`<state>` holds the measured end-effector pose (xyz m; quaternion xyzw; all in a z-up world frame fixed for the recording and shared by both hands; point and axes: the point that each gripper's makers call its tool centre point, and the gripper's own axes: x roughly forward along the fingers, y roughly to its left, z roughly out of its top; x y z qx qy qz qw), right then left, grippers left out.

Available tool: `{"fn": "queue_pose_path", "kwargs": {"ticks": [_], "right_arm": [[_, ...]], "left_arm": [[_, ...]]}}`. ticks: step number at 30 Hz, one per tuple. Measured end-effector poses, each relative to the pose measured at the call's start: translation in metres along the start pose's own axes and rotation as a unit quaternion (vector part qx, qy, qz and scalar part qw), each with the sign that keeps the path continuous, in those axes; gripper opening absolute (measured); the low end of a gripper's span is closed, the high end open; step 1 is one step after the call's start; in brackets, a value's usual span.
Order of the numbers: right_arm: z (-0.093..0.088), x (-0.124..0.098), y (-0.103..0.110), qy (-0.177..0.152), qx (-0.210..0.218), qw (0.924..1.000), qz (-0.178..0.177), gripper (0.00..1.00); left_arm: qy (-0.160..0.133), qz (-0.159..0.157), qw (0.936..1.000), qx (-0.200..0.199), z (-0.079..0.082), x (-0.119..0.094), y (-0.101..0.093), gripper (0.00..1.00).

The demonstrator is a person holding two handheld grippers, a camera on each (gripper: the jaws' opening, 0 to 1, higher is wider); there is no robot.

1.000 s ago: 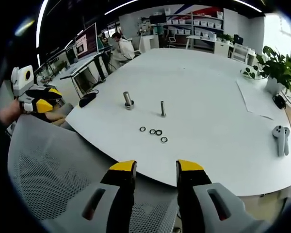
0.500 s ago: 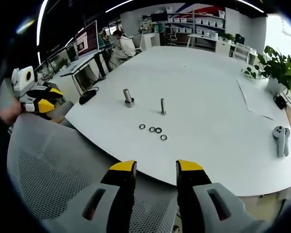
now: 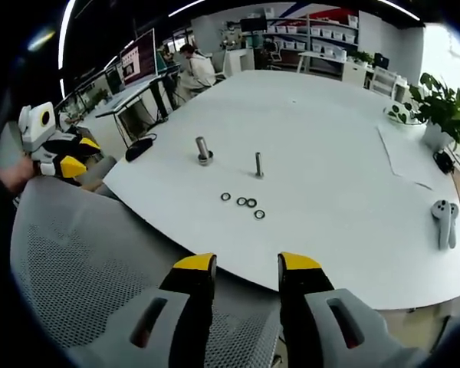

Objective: Place the washer onto the threaded stud by aligning its center hole with the stud, sliding it down to the base, and recovering from edge contact or off-axis alignment until the washer reaches the visible bottom stop.

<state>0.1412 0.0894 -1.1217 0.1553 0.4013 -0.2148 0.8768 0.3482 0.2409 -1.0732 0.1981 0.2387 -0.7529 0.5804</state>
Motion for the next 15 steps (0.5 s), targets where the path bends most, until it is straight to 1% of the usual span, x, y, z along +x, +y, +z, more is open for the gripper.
{"fn": "queue_pose_path", "kwargs": {"ticks": [2,6,8,12,15], "right_arm": [[-0.0003,0.0002,0.0002,0.001,0.000,1.0000,-0.001,0.35],[-0.0016,-0.0005,-0.0024,0.003,0.001,1.0000,-0.005,0.35],[-0.0055,0.0019,-0.0049,0.008,-0.001,1.0000,-0.006,0.35],[-0.0054,0.0008,-0.0038,0.014,-0.003,0.9999,-0.008,0.35],[-0.0069,0.0013,-0.0048,0.017,-0.004,0.9998,-0.011,0.35]], "left_arm": [[0.004,-0.004,1.0000,0.002,-0.0021,0.0012,-0.0005,0.30],[-0.002,-0.009,0.9999,-0.010,-0.0004,0.0004,-0.0005,0.29],[-0.002,-0.010,0.9999,-0.010,-0.0004,0.0008,-0.0012,0.29],[-0.006,-0.011,0.9999,-0.011,0.0022,0.0001,-0.0033,0.28],[-0.007,-0.011,0.9998,-0.013,-0.0004,0.0017,-0.0008,0.29]]}}
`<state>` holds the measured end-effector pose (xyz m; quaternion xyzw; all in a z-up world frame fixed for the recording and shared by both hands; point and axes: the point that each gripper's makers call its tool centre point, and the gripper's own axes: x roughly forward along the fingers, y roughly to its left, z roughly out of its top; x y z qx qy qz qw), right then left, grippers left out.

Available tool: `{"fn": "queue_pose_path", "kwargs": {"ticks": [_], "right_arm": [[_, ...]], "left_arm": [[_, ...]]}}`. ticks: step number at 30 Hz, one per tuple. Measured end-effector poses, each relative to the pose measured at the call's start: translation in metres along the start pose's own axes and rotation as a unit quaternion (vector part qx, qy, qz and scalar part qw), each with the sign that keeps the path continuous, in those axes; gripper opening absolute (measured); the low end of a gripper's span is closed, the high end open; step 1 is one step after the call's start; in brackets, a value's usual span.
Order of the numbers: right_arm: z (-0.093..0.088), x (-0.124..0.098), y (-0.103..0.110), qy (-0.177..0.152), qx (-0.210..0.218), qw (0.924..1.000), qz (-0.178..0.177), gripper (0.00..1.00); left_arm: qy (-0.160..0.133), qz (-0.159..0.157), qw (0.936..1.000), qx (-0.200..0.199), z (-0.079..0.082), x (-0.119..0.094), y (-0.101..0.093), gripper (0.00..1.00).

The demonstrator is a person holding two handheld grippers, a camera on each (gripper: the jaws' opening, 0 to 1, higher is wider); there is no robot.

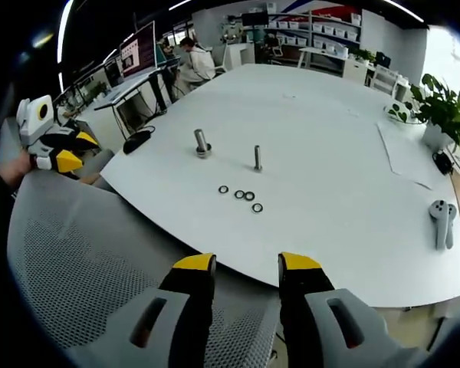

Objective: Place the washer onto the threaded stud by aligning its center hole with the stud, sliding it down to the base, and recovering from edge contact or off-axis alignment until the washer reaches the visible bottom stop.

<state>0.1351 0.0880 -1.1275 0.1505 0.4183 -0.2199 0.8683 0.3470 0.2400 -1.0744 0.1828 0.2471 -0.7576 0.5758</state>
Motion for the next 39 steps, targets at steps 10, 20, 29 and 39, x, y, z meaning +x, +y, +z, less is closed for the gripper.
{"fn": "queue_pose_path", "kwargs": {"ticks": [10,20,29,39], "right_arm": [[-0.002,0.003,0.005,0.010,-0.008,0.9999,0.002,0.36],[-0.003,0.004,0.007,0.014,-0.009,0.9998,0.006,0.38],[-0.001,0.004,0.012,0.034,-0.046,0.9983,0.011,0.41],[0.010,0.018,0.003,0.060,-0.087,0.9943,0.014,0.45]], "left_arm": [[-0.003,-0.002,1.0000,-0.004,0.002,-0.003,-0.002,0.30],[0.004,0.002,1.0000,-0.004,-0.001,-0.004,0.000,0.30],[0.004,0.005,1.0000,-0.007,-0.001,-0.004,0.003,0.30],[0.012,0.005,0.9999,-0.003,-0.004,-0.004,0.001,0.30]]}}
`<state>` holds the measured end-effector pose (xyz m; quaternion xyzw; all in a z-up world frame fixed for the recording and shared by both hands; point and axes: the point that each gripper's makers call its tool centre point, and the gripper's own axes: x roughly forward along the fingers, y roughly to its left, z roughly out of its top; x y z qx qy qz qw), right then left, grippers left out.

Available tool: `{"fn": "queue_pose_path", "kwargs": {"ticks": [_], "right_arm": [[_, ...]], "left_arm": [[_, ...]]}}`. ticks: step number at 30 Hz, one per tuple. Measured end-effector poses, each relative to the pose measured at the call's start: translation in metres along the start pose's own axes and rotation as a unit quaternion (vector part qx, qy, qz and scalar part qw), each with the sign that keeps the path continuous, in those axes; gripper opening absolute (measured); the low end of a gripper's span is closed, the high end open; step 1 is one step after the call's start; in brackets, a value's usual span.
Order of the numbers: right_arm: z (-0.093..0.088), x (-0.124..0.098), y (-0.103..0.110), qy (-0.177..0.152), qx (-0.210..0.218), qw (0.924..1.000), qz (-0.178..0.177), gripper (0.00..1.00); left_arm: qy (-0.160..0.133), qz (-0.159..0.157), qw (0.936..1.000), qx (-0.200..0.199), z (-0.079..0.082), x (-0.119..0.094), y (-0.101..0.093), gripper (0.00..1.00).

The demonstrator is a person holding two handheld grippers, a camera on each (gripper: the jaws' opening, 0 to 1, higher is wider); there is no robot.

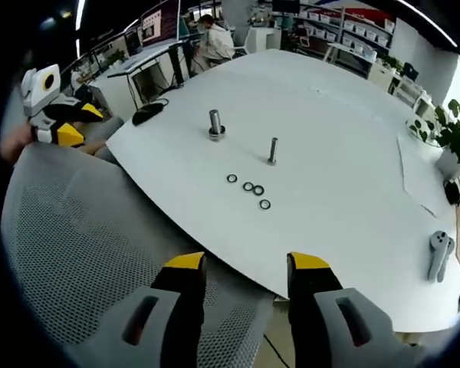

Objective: Place the washer onto the threaded stud by aligning its center hole with the stud, sliding it down to the base, and recovering from edge contact or off-axis alignment until the washer reaches the visible bottom stop.

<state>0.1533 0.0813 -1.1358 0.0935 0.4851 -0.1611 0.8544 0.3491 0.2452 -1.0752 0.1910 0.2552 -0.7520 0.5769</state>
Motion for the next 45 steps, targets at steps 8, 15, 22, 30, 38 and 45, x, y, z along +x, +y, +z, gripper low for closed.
{"fn": "queue_pose_path", "kwargs": {"ticks": [8,15,22,30,38,45], "right_arm": [[0.014,0.023,-0.008,0.013,-0.010,0.9999,-0.004,0.44],[0.019,0.056,-0.004,0.046,-0.034,0.9982,0.016,0.39],[0.033,0.079,-0.006,0.065,-0.046,0.9965,0.023,0.36],[0.031,0.095,-0.011,0.099,-0.051,0.9935,0.021,0.31],[0.017,0.105,-0.007,0.117,-0.054,0.9914,0.023,0.30],[0.010,0.124,-0.011,0.128,-0.054,0.9900,0.028,0.27]], "left_arm": [[0.002,0.001,1.0000,0.006,-0.002,0.001,0.002,0.30],[0.000,0.008,1.0000,0.001,-0.001,-0.001,0.003,0.30],[0.002,0.008,1.0000,0.003,-0.003,0.001,0.005,0.30],[0.005,0.010,0.9999,-0.001,0.000,-0.001,0.003,0.30],[0.010,0.015,0.9998,-0.002,-0.005,0.002,0.009,0.29],[0.011,0.016,0.9998,-0.004,-0.006,0.002,0.010,0.28]]}}
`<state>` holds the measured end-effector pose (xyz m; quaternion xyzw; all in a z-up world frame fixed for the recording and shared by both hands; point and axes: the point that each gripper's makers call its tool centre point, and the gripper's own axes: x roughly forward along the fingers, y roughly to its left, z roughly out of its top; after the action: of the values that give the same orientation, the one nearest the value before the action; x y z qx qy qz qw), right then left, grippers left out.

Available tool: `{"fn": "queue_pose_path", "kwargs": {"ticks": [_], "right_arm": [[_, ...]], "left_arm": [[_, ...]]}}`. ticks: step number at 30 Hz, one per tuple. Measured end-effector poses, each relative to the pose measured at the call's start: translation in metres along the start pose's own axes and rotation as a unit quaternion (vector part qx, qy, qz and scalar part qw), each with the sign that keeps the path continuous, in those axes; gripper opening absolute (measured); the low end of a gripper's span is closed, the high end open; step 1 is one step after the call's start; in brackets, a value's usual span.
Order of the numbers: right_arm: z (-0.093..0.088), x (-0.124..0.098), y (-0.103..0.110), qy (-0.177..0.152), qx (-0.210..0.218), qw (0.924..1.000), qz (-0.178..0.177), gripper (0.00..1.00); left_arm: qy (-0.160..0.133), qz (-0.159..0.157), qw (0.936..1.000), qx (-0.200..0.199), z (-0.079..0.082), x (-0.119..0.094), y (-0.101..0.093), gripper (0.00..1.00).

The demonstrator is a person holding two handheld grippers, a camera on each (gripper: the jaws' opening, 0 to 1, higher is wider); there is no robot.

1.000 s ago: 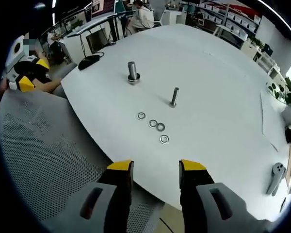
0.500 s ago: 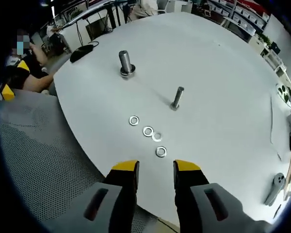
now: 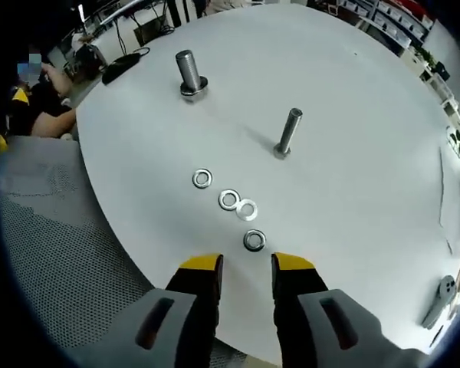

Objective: Place the washer onto the threaded stud by aligning its center hole with the stud, sliding it down to the base, and recovering from edge contact or off-axis alignment until the washer reaches the visible bottom stop.

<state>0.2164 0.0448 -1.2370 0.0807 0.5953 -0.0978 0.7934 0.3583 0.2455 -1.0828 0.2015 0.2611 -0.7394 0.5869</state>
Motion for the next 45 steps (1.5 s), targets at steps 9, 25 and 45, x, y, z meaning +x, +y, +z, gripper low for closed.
{"fn": "queue_pose_path", "kwargs": {"ticks": [9,25,45], "right_arm": [[0.011,0.002,-0.011,0.011,-0.015,0.9998,-0.003,0.24],[0.009,0.007,-0.004,0.073,-0.121,0.9898,0.014,0.22],[0.009,0.008,-0.009,0.106,-0.173,0.9791,0.005,0.15]], "left_arm": [[0.005,0.004,1.0000,0.005,0.003,-0.003,-0.003,0.27],[0.009,0.007,0.9999,0.007,0.000,-0.002,-0.002,0.26],[0.013,0.012,0.9998,0.008,0.000,-0.001,-0.001,0.25]]}}
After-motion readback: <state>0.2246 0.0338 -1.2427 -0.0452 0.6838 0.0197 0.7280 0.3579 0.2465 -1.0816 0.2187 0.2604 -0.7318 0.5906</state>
